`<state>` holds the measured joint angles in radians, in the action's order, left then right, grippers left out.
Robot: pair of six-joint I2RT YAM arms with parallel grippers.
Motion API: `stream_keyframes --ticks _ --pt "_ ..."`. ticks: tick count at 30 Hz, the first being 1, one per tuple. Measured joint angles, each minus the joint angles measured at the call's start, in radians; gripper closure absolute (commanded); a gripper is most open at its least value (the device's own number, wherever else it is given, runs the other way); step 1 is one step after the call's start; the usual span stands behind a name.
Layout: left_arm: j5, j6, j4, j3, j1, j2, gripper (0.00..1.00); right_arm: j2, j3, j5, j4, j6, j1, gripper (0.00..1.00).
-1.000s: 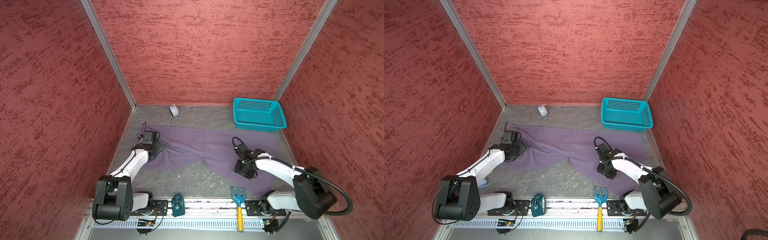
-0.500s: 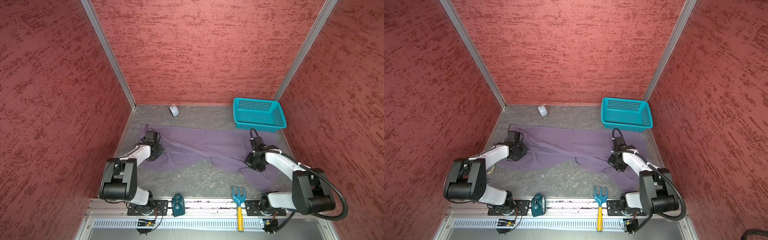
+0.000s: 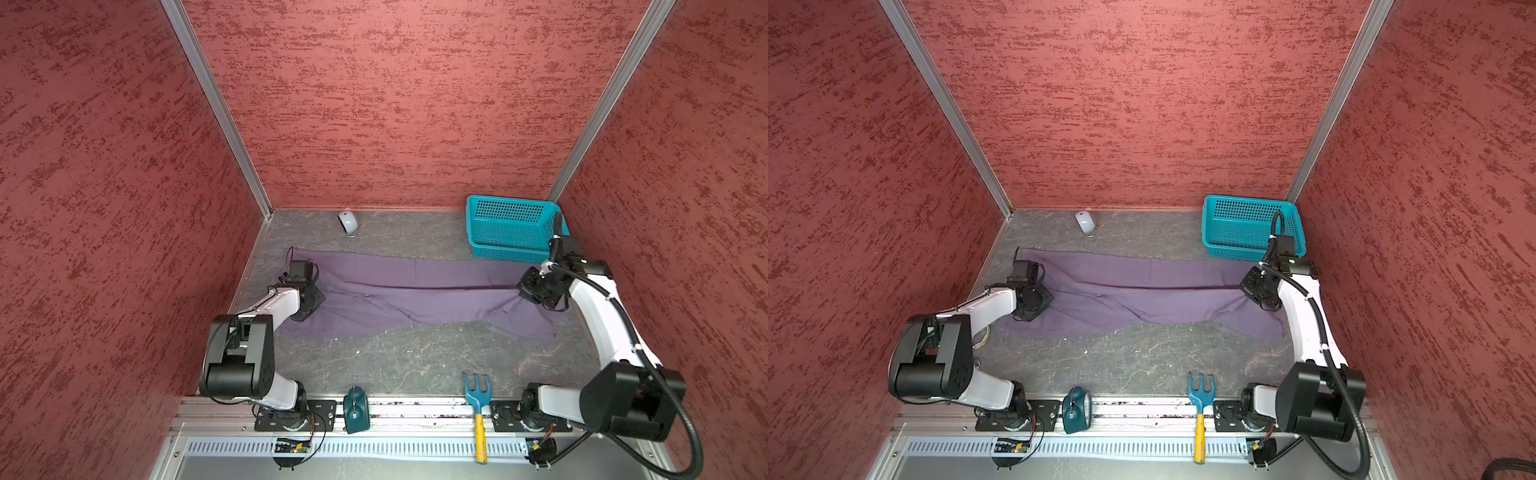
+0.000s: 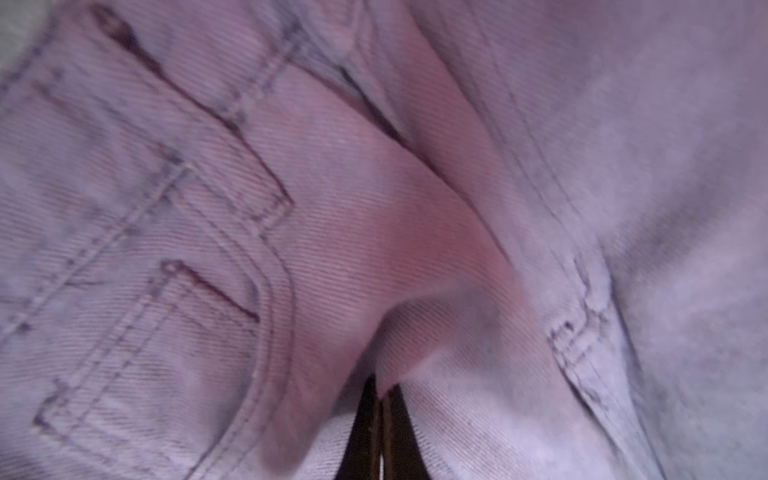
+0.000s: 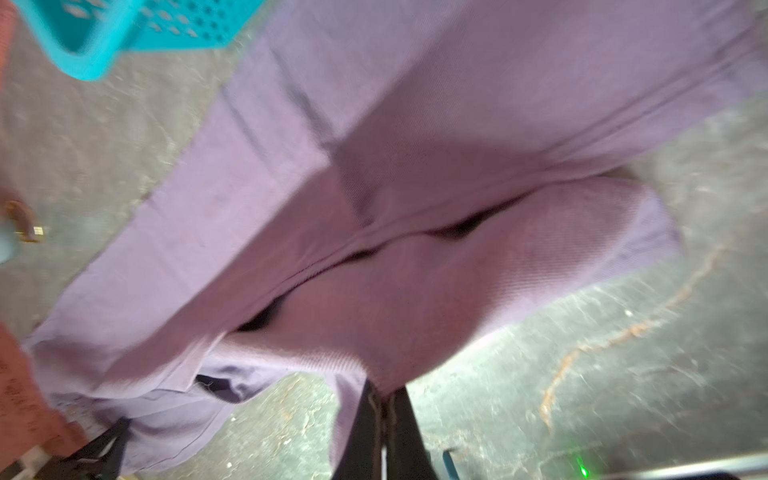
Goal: Fold and stack the trousers
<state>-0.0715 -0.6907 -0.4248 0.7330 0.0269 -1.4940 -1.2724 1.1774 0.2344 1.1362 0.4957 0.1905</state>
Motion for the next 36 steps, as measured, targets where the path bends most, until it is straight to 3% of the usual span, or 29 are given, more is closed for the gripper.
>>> stream_keyframes --ticks 10,14,16,18,20,22,24,27,30,33,36 --pt "0.018 -0.001 -0.002 -0.014 0.064 0.015 1.00 0.063 0.155 0.146 0.302 -0.056 0.049 1.00" --pt "0.018 -0.001 -0.008 -0.019 0.081 0.024 1.00 0.064 0.160 0.154 0.335 -0.076 0.049 1.00" --pt "0.015 -0.002 -0.011 -0.019 0.083 0.024 1.00 0.057 0.117 0.147 0.309 -0.077 0.050 0.93" --pt "0.010 -0.002 -0.014 -0.019 0.086 0.027 1.00 0.026 0.057 0.134 0.253 -0.067 0.051 0.74" --pt "-0.009 -0.001 -0.019 -0.019 0.089 0.034 0.94 -0.037 0.011 0.095 0.170 -0.058 0.056 0.55" --pt "-0.025 0.002 -0.026 -0.019 0.096 0.048 0.83 -0.121 -0.003 0.048 0.076 -0.048 0.063 0.48" --pt "-0.036 0.002 -0.029 -0.019 0.097 0.063 0.73 -0.179 -0.001 0.012 -0.001 -0.045 0.065 0.47" --pt "-0.042 0.002 -0.028 -0.019 0.090 0.084 0.70 -0.196 0.000 -0.034 -0.060 -0.048 0.064 0.54" --pt "-0.043 0.004 -0.028 -0.018 0.061 0.090 0.70 -0.115 -0.012 -0.107 -0.064 -0.059 0.033 0.59" --pt "-0.044 0.003 -0.037 0.003 0.014 0.085 0.68 0.045 -0.089 -0.147 -0.055 -0.041 -0.063 0.53" --pt "-0.051 -0.004 -0.039 0.060 -0.052 0.064 0.50 0.182 -0.212 -0.150 -0.031 0.014 -0.205 0.41"
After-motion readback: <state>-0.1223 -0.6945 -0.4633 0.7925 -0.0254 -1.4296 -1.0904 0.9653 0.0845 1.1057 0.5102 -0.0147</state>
